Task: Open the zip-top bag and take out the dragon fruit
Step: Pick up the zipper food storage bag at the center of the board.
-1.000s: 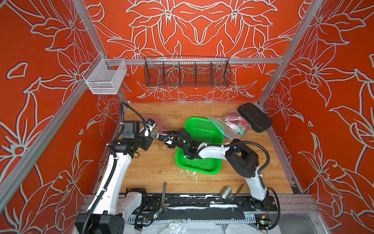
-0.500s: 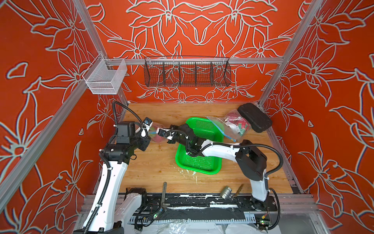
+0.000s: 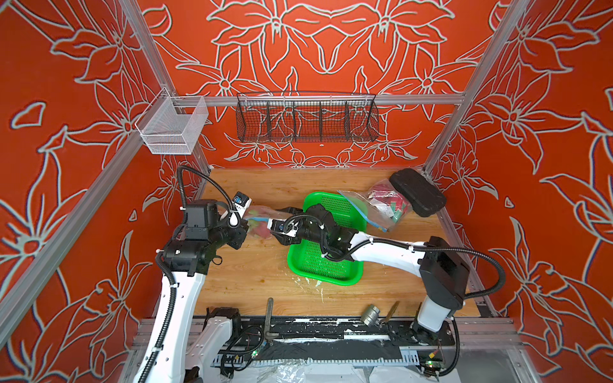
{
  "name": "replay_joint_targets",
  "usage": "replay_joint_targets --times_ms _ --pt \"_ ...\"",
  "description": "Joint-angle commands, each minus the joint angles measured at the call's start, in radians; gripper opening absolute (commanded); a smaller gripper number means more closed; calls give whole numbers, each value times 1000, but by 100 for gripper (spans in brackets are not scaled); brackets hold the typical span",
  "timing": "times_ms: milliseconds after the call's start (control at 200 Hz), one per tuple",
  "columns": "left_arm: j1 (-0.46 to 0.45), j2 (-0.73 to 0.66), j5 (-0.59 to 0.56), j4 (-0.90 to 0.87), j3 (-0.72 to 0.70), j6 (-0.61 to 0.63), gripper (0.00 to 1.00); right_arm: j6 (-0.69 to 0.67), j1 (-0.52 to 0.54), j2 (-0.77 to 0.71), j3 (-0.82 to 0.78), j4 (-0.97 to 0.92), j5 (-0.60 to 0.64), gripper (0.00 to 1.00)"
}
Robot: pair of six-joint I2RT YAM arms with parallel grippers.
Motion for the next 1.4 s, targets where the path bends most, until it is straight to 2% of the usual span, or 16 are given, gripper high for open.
replay_joint_targets --times_ms 0,230,385,445,525,716,876,926,981,996,1001,1006,1021,1041,1196,1396 --pt "4 -12 55 -1 21 -7 0 -7 4 29 -21 -24 16 75" --pt "4 -11 106 -46 28 3 0 -71 6 97 -24 175 129 71" --pt "4 -20 128 -63 21 16 0 -108 6 144 13 201 160 66" --pt "3 -23 130 -69 25 20 0 -124 6 169 22 233 188 61" --pt "4 -27 133 -80 28 28 0 -138 6 188 22 289 221 48" --pt "3 -46 123 -81 11 45 0 -104 10 138 -11 342 237 0" --pt "3 -38 109 -63 12 47 0 -62 13 47 -24 248 231 0" --pt "4 -35 102 -56 18 50 20 -45 13 20 -23 201 232 0" --pt "4 -31 98 -50 30 54 58 -26 14 -5 -15 141 243 0" --pt "3 -29 98 -48 35 53 65 -20 13 -11 -12 124 245 0" --pt "3 -29 97 -48 37 53 70 -18 13 -14 -10 121 246 0" --pt "3 -28 97 -48 38 53 70 -16 13 -16 -9 114 248 0" --pt "3 -27 97 -48 43 54 81 -8 14 -22 -6 93 253 0" --pt "4 -25 96 -48 51 55 86 1 13 -30 1 72 262 0" --pt "4 -12 154 -99 112 96 98 69 11 -81 45 -94 307 0" --pt "4 -54 131 -118 66 228 97 192 -12 -137 92 -264 280 0"
